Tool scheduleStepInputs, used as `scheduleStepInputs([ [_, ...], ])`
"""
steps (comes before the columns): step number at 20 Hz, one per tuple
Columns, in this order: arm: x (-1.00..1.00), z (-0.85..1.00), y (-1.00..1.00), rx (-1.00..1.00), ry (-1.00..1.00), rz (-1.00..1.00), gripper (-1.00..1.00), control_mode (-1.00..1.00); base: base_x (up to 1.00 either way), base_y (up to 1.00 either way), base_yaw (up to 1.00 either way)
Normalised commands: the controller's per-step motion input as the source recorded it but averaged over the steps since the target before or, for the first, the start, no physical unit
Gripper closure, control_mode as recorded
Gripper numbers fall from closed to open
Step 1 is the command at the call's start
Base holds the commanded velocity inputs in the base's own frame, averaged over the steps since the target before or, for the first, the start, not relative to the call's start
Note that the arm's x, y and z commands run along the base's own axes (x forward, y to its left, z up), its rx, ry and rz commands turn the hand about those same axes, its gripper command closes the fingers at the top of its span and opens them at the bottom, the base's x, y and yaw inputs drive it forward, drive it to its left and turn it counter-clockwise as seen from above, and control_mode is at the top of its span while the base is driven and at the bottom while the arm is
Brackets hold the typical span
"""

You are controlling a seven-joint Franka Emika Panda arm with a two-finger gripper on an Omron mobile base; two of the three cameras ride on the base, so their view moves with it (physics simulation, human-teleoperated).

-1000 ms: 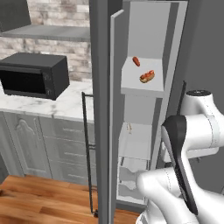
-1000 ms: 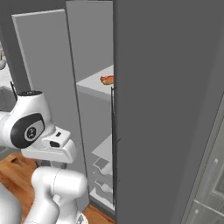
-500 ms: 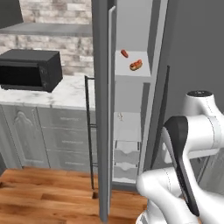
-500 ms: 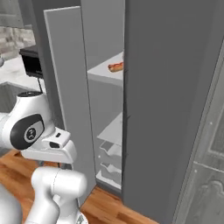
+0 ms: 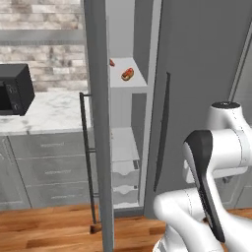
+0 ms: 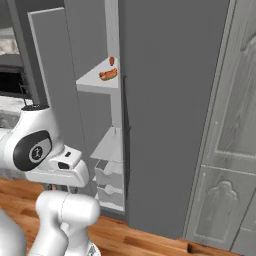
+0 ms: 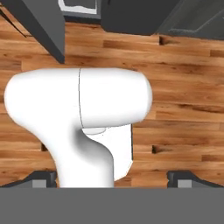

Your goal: Store the hot dog in the freezer for long-term storage. Close the freezer door after placing the cooked food.

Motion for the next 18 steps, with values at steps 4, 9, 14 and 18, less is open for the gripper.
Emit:
scheduleStepInputs([
  [4,0.0,0.0,0.0,0.0,0.0,0.0,-1.0,1.0,-0.21,0.46,-0.27],
  [9,0.0,0.0,0.0,0.0,0.0,0.0,-1.0,1.0,-0.24,0.41,-0.14],
  [14,0.0,0.0,0.0,0.0,0.0,0.0,-1.0,1.0,-0.19,0.36,0.0],
  [18,0.0,0.0,0.0,0.0,0.0,0.0,-1.0,1.0,-0.06,0.22,0.03],
])
